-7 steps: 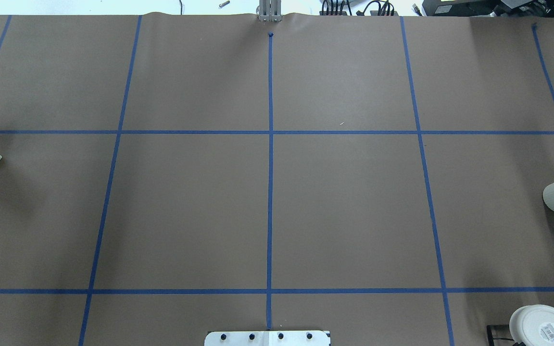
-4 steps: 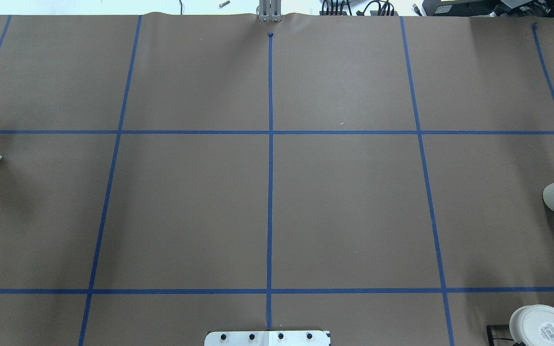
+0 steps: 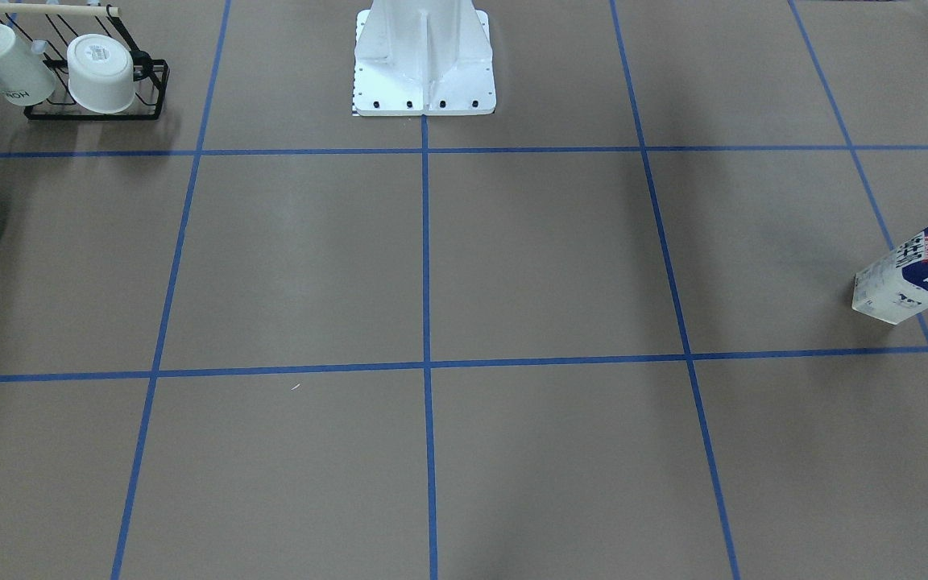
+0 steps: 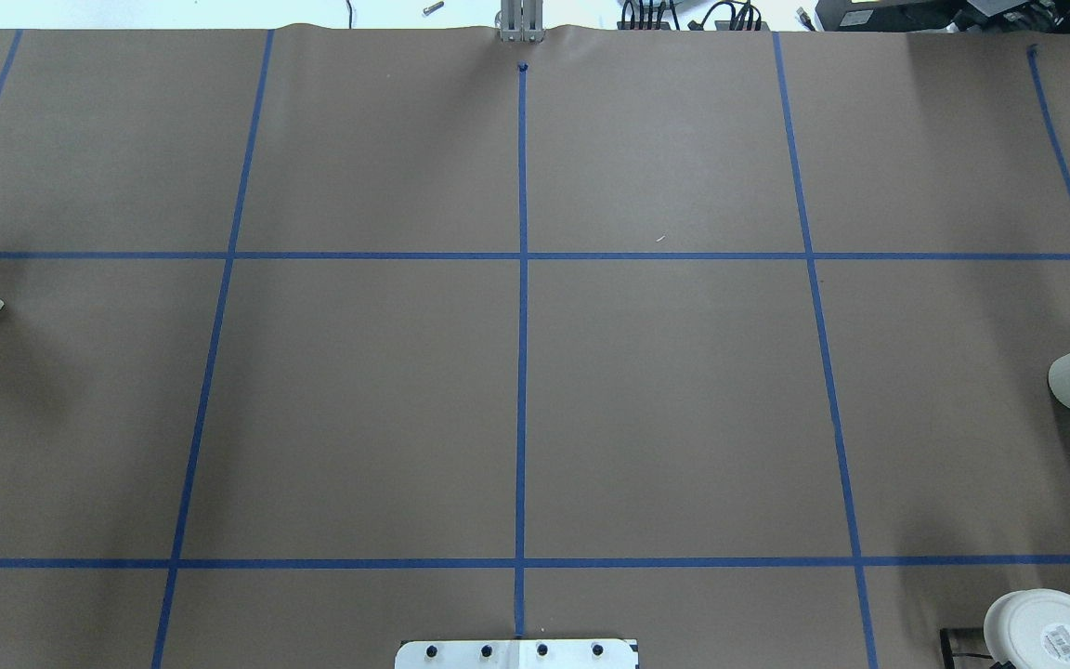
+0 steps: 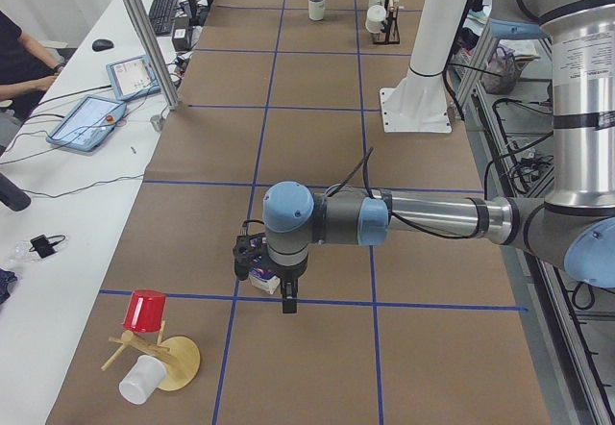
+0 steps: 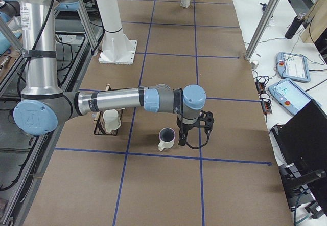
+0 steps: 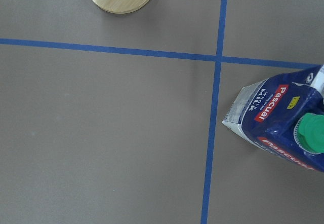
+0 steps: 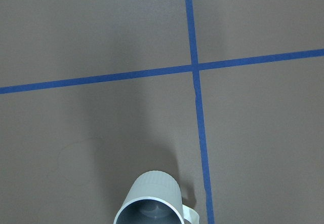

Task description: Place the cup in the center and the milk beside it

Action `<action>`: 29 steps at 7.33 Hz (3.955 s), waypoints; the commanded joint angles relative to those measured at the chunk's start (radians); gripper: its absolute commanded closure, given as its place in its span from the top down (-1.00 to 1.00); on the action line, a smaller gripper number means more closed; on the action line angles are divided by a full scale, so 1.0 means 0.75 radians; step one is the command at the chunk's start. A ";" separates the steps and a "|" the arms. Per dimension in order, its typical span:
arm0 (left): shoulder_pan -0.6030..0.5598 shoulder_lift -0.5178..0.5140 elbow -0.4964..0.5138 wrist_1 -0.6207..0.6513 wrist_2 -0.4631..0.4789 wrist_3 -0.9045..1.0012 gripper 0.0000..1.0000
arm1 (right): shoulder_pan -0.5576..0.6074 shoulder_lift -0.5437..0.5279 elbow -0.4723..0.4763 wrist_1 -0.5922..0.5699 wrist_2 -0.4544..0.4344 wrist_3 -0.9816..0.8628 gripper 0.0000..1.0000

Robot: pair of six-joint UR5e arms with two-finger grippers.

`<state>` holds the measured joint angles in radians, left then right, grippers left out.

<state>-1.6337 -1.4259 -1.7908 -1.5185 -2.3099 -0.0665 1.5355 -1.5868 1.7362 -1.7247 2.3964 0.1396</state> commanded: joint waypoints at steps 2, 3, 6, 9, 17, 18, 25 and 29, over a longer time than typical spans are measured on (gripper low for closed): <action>0.000 0.001 0.021 -0.108 0.000 -0.005 0.96 | 0.000 -0.015 0.019 0.062 0.002 -0.002 1.00; 0.000 0.005 0.058 -0.119 0.000 -0.010 0.96 | 0.000 -0.017 0.019 0.066 0.000 -0.010 1.00; 0.000 0.013 0.054 -0.172 -0.004 -0.007 0.96 | -0.022 -0.015 0.002 0.064 0.006 -0.034 1.00; 0.000 0.013 0.058 -0.203 -0.021 -0.012 0.96 | -0.167 -0.028 -0.134 0.267 0.028 -0.117 1.00; 0.000 -0.001 0.060 -0.207 -0.021 -0.014 0.96 | -0.247 -0.119 -0.272 0.514 0.126 -0.129 1.00; 0.000 -0.001 0.060 -0.207 -0.021 -0.014 0.96 | -0.254 -0.150 -0.251 0.512 0.126 -0.129 1.00; 0.000 -0.003 0.062 -0.205 -0.023 -0.012 0.96 | -0.260 -0.144 -0.245 0.512 0.140 -0.074 -1.00; 0.000 -0.007 0.072 -0.205 -0.023 -0.010 0.96 | -0.192 0.014 -0.096 0.498 0.380 0.252 -1.00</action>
<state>-1.6337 -1.4297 -1.7389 -1.6720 -2.3271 -0.0742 1.3824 -1.6412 1.6345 -1.3485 2.6544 0.2179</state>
